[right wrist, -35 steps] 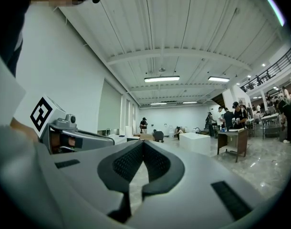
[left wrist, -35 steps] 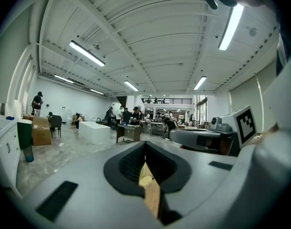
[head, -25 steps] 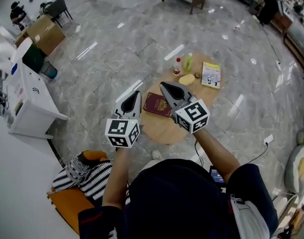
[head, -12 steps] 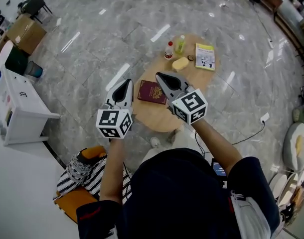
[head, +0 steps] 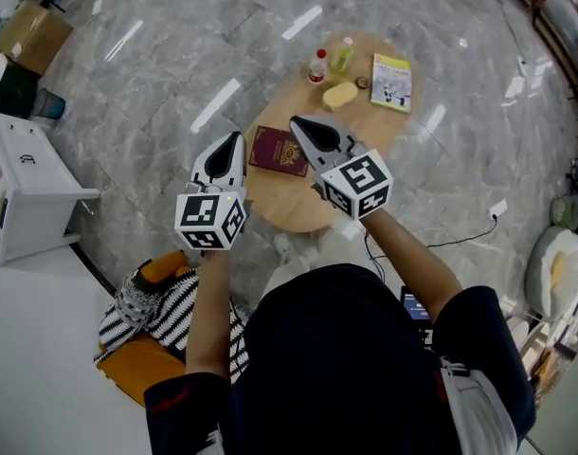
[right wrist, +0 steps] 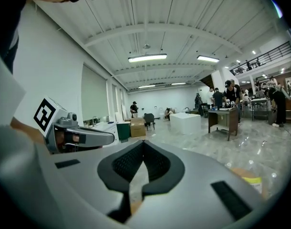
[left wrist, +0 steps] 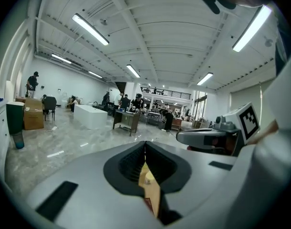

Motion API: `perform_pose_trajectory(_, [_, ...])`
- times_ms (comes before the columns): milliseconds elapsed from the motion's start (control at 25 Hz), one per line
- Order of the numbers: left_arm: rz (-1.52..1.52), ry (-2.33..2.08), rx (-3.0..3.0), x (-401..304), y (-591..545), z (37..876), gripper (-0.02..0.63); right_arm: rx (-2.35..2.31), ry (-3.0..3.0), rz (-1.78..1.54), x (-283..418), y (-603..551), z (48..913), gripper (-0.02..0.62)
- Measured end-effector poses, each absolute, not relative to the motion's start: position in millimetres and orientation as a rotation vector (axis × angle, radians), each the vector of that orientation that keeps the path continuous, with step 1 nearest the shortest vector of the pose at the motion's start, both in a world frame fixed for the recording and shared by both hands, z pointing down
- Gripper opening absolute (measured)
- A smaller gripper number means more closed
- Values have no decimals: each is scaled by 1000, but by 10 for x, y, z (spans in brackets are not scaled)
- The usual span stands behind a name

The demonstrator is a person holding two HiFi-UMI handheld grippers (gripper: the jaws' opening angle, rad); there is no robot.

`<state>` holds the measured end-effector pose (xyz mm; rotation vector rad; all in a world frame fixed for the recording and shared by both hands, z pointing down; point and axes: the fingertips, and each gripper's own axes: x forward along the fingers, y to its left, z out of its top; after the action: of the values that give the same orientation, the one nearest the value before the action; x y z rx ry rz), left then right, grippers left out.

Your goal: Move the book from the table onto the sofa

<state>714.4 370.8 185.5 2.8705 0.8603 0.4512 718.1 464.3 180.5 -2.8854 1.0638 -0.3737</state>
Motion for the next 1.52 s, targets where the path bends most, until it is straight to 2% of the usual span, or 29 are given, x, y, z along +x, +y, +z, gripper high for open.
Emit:
perform_pose_trajectory(440, [597, 833, 2791, 7677, 4012, 2560, 17, -2816, 1077, -519, 7578, 4845, 2475, 8])
perform_pose_trajectory(1520, [1005, 903, 2658, 7903, 4212, 5040, 17, -2653, 868, -877, 7923, 5208, 4870, 8])
